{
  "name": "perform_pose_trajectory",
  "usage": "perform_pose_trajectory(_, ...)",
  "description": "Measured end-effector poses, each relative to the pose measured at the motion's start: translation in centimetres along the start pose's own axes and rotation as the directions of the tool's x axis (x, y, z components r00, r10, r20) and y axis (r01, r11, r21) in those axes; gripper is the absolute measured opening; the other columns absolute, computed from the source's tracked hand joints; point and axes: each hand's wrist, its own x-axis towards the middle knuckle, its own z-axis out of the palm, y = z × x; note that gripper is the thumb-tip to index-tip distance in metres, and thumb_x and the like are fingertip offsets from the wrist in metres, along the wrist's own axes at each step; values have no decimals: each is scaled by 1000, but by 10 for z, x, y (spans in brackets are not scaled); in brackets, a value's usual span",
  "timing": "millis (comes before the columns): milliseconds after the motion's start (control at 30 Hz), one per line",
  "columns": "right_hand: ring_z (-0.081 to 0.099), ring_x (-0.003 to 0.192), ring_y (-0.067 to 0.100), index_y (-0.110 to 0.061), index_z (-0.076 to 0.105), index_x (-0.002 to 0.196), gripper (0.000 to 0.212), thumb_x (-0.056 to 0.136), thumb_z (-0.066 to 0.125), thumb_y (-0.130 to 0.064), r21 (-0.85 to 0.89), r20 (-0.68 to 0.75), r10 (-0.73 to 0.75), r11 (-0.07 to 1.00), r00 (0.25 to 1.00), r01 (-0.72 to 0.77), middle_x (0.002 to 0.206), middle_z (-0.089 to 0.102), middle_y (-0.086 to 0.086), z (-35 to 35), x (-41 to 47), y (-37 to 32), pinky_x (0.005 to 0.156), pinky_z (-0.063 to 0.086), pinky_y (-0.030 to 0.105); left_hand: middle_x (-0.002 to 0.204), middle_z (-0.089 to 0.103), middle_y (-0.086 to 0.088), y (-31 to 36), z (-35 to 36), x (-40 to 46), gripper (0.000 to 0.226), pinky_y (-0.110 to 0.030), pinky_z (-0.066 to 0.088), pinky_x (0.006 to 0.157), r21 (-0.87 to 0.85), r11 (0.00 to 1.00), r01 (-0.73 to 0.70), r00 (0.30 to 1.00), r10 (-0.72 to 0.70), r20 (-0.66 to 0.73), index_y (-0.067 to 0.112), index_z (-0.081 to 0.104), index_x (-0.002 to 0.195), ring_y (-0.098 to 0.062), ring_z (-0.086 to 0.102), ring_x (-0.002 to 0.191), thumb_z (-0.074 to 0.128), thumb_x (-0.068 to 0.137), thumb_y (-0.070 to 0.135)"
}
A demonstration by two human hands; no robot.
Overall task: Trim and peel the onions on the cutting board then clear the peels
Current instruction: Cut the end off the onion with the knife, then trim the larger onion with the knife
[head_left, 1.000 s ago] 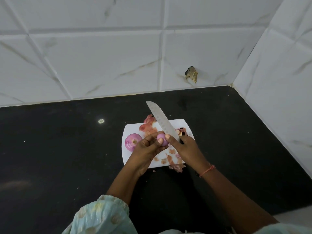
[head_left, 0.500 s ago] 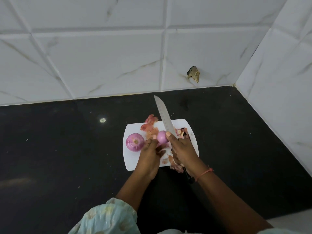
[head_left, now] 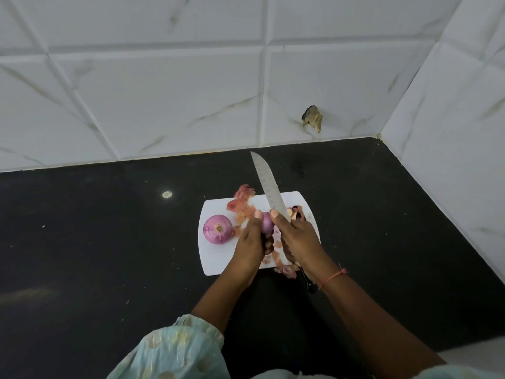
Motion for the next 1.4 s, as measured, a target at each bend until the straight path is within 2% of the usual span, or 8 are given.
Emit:
perform_pose_trajectory(100,39,36,3,-16,62,70,41,88,60,-53,-64,36,-71,995,997,73,39,42,-8,2,-5,-2,44,33,22,81,55,-2,0,-8,6,47,-23,43,64,56,998,21,999,-20,-31,24,61,118,-5,48,63,28,105,55)
perform_pose_trajectory(267,69,61,13,-13,71,93,48,82,66,-60,-77,-145,39,996,989,-50,71,72,-3,-23,8,-3,50,49,24,100,69,-6,1,-12,3,55,-21,52,70,38,999,13,1000,-13,-8,16,60,127,-5,65,75,38,98,57)
perform_pose_trajectory(533,69,84,14,-13,70,109,34,81,79,-30,-346,-134,-153,933,979,99,90,72,0,-34,17,12,75,59,36,123,63,-2,2,-17,2,34,-26,56,83,45,998,-33,999,33,10,28,58,131,-11,69,92,48,101,42)
perform_pose_trajectory(767,64,88,12,-13,67,112,33,84,76,-29,-460,-106,-276,866,955,199,97,68,-1,-33,13,12,70,52,23,118,66,3,4,-22,1,31,-21,57,79,84,995,-47,998,50,-42,29,57,131,-9,71,96,58,100,32)
perform_pose_trajectory(933,56,76,8,-15,56,97,6,95,58,-20,-456,-124,-164,885,979,91,87,56,-3,-41,18,12,57,39,14,123,61,3,3,-31,11,37,-31,60,85,251,968,-11,990,46,-135,34,55,113,-13,66,106,74,90,14)
perform_pose_trajectory(1067,66,85,18,-19,56,98,7,97,57,-25,-494,-106,-211,859,972,132,91,62,1,-46,19,17,72,55,35,124,54,8,10,-24,24,47,-28,55,85,632,764,-132,969,234,-81,29,52,117,-9,59,106,79,83,11)
perform_pose_trajectory(1233,66,75,13,-18,56,89,20,90,63,-37,-433,-176,-160,899,971,70,84,65,0,-43,11,16,58,50,23,142,55,3,13,-9,49,42,-46,27,113,994,102,-34,977,212,12,28,53,138,-22,47,131,59,96,37)
perform_pose_trajectory(1400,59,66,1,-14,59,92,13,86,70,-12,-420,-150,-206,899,967,127,83,61,-3,-41,2,14,51,40,5,147,52,2,8,-5,50,53,-50,24,113,999,45,11,989,146,-17,30,47,145,-26,39,138,58,96,48)
